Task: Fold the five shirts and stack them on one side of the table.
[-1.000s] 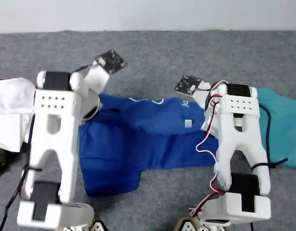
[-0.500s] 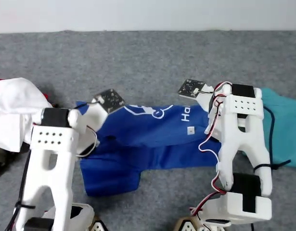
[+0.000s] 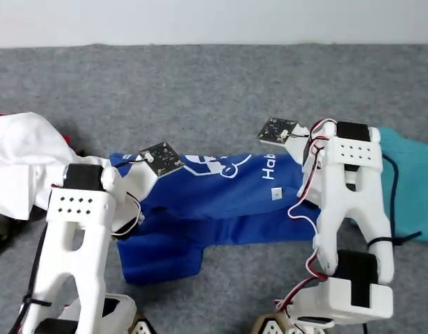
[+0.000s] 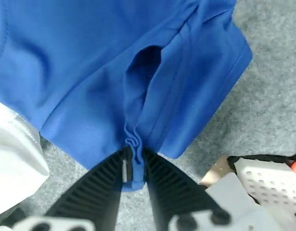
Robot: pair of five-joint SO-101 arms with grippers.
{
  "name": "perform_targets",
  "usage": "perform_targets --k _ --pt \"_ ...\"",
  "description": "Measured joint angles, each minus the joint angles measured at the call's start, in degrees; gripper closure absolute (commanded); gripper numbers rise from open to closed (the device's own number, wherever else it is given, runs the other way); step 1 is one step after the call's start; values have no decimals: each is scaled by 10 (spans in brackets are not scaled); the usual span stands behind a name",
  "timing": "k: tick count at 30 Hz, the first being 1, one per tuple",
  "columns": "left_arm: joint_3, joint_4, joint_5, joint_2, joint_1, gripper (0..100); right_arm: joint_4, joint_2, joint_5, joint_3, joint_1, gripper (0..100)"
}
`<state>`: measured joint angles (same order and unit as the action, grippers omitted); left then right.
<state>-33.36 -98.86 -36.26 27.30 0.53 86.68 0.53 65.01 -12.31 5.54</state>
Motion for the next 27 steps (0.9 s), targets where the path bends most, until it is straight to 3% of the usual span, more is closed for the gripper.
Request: perform_targets --k 4,13,16,20,23,27 --pt "-2 -1 0 48 0 779 31 0 0 0 11 720" --pt "-13 -4 0 172 -6 777 59 0 0 47 37 713" --pt "-13 -4 23 172 -6 843 59 0 -5 64 38 716" --pt "-16 47 62 172 -6 989 48 0 -82 71 29 837" --pt "-23 86 104 145 -6 987 26 0 -149 71 -8 982" --pt "-24 117 145 60 -5 987 12 -1 -219 71 -50 967"
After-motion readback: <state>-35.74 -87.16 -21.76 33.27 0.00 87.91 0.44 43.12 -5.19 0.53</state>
